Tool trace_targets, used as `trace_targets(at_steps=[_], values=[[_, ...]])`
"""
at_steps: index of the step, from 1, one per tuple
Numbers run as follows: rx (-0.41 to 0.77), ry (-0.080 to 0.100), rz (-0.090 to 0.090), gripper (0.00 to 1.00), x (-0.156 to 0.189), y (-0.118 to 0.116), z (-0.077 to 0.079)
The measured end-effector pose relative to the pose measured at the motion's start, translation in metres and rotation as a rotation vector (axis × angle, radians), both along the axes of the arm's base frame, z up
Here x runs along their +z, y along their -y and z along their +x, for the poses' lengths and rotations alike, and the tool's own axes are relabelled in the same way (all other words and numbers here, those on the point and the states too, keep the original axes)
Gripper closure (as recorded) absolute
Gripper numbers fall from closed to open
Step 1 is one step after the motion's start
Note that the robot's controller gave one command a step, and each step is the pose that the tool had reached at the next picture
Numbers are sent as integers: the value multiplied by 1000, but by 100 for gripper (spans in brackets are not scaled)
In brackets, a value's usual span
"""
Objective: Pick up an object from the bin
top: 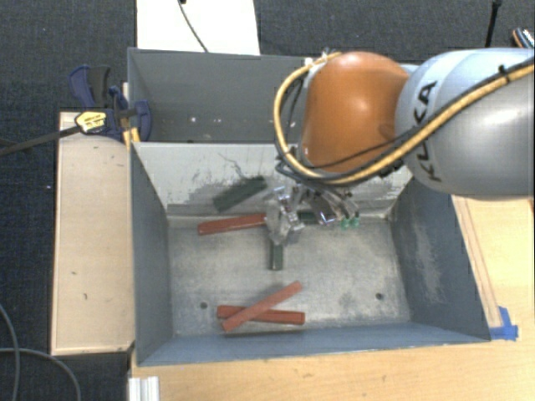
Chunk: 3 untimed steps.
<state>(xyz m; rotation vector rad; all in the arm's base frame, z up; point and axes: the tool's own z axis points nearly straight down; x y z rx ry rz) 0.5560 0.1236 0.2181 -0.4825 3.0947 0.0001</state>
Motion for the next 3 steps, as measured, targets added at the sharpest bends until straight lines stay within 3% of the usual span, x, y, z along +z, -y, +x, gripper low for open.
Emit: trace_targets(at_steps=[1,2,3], values=[[1,-7,-1,0,-4,-1,-1],[-200,-12,-2,0,-83,36,16],[-52,-11,1,0,-150,-29,30]])
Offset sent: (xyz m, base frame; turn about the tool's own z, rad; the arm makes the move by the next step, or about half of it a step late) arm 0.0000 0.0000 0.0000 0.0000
